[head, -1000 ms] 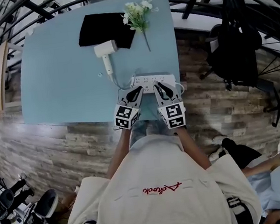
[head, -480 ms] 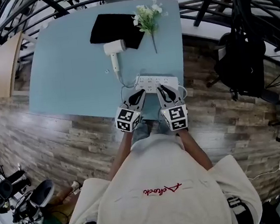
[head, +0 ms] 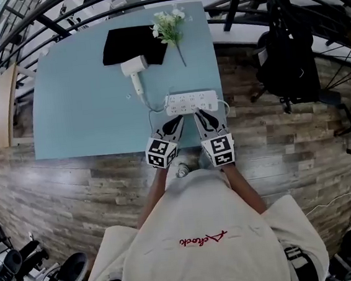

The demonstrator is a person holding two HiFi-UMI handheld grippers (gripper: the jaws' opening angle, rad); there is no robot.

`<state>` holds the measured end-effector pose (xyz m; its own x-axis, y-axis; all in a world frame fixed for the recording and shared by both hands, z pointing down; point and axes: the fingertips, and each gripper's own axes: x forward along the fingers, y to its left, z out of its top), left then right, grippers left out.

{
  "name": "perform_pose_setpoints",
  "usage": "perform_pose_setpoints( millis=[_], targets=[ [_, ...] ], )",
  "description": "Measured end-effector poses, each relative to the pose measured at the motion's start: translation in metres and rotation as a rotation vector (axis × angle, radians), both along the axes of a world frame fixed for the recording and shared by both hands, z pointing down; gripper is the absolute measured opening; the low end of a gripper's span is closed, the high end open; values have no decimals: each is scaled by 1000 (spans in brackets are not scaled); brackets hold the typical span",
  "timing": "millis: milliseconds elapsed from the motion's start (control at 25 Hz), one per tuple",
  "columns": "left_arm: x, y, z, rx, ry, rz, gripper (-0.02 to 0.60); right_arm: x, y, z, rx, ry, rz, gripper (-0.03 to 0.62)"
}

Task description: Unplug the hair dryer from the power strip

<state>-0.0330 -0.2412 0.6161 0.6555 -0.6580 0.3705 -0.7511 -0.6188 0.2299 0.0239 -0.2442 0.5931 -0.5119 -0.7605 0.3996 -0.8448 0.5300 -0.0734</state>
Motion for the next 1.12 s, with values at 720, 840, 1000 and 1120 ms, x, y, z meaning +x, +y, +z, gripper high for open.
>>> perform_pose_setpoints(
  millis=[720,840,1000,1120],
  targets=[
    [-25,101,-16,66,39,173,11,-21,110,-24,87,25,173,72],
    [-27,117,-17,73,46,187,11,-22,125,-28,99,29,190,72],
    [-31,136,-15,72,53,188,11,-26,143,-35,114,29,194,72],
    [-31,149,-16,72,56,179,11,-24,154,-39,125,28,187,72]
  ],
)
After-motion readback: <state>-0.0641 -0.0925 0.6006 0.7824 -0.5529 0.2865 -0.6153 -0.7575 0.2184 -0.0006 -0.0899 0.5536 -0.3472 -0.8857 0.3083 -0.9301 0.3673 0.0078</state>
